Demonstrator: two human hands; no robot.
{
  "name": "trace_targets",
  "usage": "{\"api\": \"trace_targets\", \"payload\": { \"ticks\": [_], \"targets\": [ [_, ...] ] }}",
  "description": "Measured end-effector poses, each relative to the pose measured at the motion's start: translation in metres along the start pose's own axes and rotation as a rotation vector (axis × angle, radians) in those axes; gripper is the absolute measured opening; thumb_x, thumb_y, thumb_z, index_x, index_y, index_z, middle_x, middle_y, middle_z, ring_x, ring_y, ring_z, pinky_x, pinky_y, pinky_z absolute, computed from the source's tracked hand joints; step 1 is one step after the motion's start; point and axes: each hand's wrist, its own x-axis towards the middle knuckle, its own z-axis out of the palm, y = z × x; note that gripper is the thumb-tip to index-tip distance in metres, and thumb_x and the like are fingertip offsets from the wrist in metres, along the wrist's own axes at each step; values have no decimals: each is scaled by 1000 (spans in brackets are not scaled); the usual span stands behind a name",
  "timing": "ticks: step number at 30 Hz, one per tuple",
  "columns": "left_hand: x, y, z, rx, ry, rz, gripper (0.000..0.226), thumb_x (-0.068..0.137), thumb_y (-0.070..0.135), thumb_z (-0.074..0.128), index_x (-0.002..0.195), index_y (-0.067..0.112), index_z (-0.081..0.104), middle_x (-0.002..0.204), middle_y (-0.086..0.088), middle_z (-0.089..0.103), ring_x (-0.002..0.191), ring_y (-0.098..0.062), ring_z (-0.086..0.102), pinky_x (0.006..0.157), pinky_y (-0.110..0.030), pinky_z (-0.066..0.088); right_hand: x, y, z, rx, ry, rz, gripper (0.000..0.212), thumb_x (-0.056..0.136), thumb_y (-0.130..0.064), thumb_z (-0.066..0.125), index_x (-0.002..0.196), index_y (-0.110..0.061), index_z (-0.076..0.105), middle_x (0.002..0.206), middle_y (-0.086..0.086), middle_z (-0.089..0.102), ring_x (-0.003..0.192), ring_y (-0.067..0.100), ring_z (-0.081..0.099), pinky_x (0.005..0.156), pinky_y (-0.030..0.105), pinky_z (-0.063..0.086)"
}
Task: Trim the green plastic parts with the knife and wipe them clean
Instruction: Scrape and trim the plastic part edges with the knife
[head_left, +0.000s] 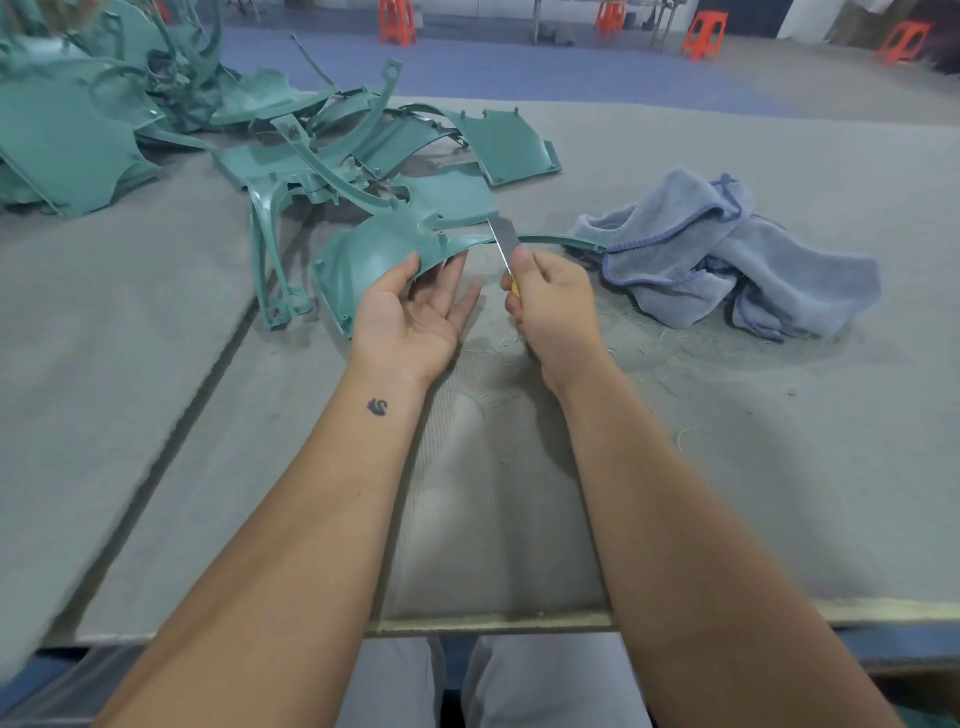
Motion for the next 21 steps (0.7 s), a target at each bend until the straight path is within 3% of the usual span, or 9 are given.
{"api": "trace_targets", "payload": {
  "ticks": [3, 6, 8, 11, 15, 18, 21],
  "targets": [
    [0, 0, 0, -13, -1, -7, 16, 100, 13, 46, 98, 9, 61, 103, -9, 73, 93, -21, 72, 99, -45, 50, -3, 1, 3, -117, -129, -78, 40, 101, -21, 46, 61, -16, 49, 48, -4, 39, 45, 10, 32, 48, 26, 27],
    [0, 1, 1, -41, -3, -29, 16, 100, 13, 46, 92, 8, 59, 85, -11, 74, 74, -21, 73, 80, -41, 56, -7, -1, 9, -184, -213, -162, 43, 100, -15, 48, 57, -17, 46, 47, -4, 40, 42, 6, 34, 47, 24, 30],
    [-1, 2, 0, -69, -4, -39, 13, 99, 13, 48, 97, 9, 59, 90, -12, 73, 81, -21, 73, 87, -43, 55, -9, -4, 7, -29, -186, -143, 40, 101, -15, 46, 61, -15, 48, 45, -2, 40, 38, 4, 33, 41, 17, 28],
    [-2, 6, -2, -91, -17, -43, 14, 98, 15, 48, 102, 8, 59, 93, -14, 74, 93, -19, 71, 101, -44, 48, -6, -4, 0, 137, -102, -116, 34, 102, -22, 44, 70, -15, 53, 51, 1, 45, 41, 7, 35, 41, 17, 29],
    [-3, 6, 0, -89, -33, -62, 12, 99, 14, 47, 104, 9, 57, 87, -14, 74, 81, -22, 74, 91, -43, 53, -6, 1, 6, -33, -162, -205, 32, 102, -16, 46, 70, -18, 52, 56, 2, 44, 48, 8, 36, 50, 22, 32],
    [-4, 5, 1, -54, -22, -83, 15, 98, 14, 46, 105, 6, 56, 87, -15, 72, 67, -22, 72, 79, -35, 56, -8, 2, 10, -178, -234, -286, 38, 99, -10, 48, 64, -23, 48, 56, -2, 43, 49, 5, 37, 53, 23, 33],
    [-5, 4, 2, 2, -2, -62, 17, 99, 17, 44, 99, 7, 58, 92, -13, 72, 79, -19, 74, 88, -39, 51, -8, -1, 7, -10, -162, -220, 31, 102, -16, 46, 72, -16, 53, 54, 4, 47, 42, 10, 39, 44, 21, 33]
  ]
}}
